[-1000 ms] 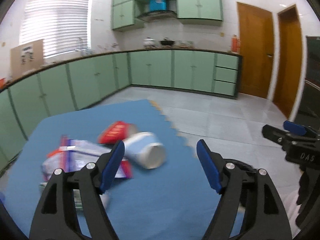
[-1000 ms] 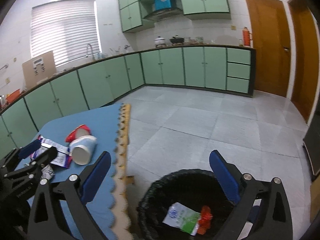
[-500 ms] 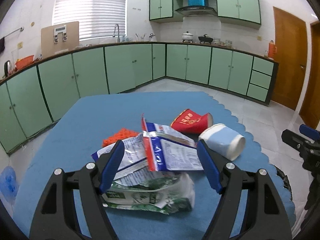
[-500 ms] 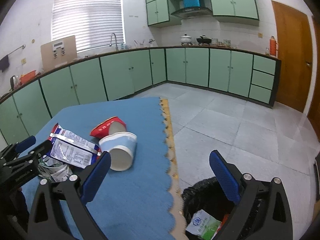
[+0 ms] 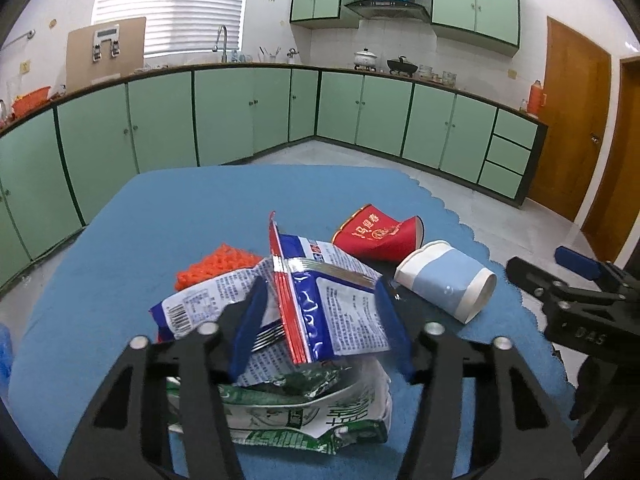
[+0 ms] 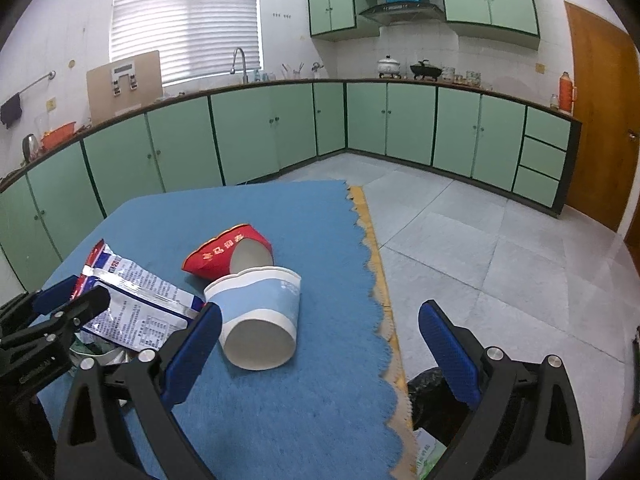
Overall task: Collect trash
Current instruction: 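Grasp the blue snack wrapper with the left tool while the right tool grasps the blue-white paper cup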
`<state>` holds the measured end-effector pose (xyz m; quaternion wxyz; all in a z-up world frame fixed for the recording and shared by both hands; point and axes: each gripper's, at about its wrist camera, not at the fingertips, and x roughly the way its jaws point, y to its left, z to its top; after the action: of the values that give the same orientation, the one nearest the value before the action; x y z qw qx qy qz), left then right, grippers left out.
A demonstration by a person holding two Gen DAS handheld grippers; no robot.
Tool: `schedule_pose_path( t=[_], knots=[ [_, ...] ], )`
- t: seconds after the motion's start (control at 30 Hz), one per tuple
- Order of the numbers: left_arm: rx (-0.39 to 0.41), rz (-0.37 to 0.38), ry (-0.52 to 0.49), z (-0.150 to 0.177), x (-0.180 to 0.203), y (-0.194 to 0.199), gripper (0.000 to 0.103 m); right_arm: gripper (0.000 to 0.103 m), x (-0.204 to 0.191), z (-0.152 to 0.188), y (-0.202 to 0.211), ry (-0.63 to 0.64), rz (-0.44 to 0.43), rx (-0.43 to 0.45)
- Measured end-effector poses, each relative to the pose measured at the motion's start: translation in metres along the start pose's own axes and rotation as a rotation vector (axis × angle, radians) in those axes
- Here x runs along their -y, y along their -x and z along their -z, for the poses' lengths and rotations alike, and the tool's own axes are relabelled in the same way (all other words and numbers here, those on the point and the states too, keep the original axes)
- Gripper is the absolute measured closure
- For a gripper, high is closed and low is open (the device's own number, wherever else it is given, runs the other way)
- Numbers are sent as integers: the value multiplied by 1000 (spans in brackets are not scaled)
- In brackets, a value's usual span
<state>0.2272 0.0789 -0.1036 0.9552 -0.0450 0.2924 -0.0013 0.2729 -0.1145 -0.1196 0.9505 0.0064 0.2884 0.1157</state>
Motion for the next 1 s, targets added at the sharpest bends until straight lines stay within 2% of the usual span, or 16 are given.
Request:
schedule_pose_path(
  t=[0.1,0.2,0.43,0.67,0.77,0.83,0.93,1.0],
  knots=[
    [-4,20,14,2,-1,-2,72,7,-5,-1,-7,11,-11,-14],
    [-9,36,26,3,-2,-5,81,7,-11,-2,-14,20,-24,-31],
    [-14,38,47,7,-10,-10,82,7,-20,-3,-34,34,-36,-87],
    [-35,47,61,5,-12,-16,78,10,-23,-4,-54,23,-42,-159],
    [-43,48,50,5,-8,-18,76,15,-24,-3,-63,18,-57,-200],
    [-46,50,48,4,-7,-19,76,24,-23,-1,-67,7,-76,-222],
    [-53,52,54,2,-7,-21,76,46,-23,0,-69,-13,-122,-241],
    [-52,52,52,1,-6,-21,77,48,-25,0,-67,-5,-128,-232]
  ],
)
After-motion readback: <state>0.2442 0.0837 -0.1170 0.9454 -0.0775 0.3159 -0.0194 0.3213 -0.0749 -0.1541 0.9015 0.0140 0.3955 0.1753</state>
